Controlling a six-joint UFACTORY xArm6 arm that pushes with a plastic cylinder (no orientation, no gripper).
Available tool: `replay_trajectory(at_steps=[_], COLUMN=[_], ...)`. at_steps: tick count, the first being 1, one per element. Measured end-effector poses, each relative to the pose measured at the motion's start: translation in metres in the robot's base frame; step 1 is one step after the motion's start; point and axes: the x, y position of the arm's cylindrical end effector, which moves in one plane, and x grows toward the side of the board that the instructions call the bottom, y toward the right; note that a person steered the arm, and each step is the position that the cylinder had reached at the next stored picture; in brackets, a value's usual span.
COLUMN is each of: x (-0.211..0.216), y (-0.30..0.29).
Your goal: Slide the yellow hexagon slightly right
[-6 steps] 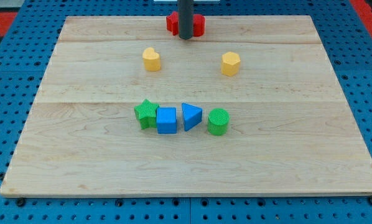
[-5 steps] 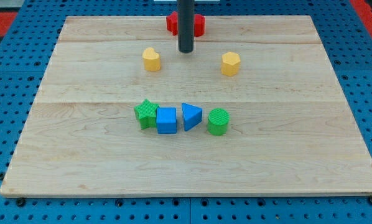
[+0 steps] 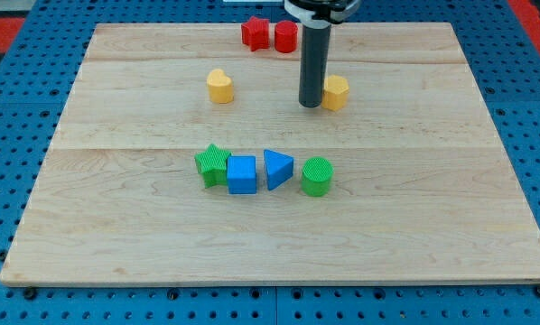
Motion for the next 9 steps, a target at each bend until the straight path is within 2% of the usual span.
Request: replay_trajectory(at_steps=[4,7,9], x=[-0.015,-0.015,-0.006], y=[0.011,0.094,0.102])
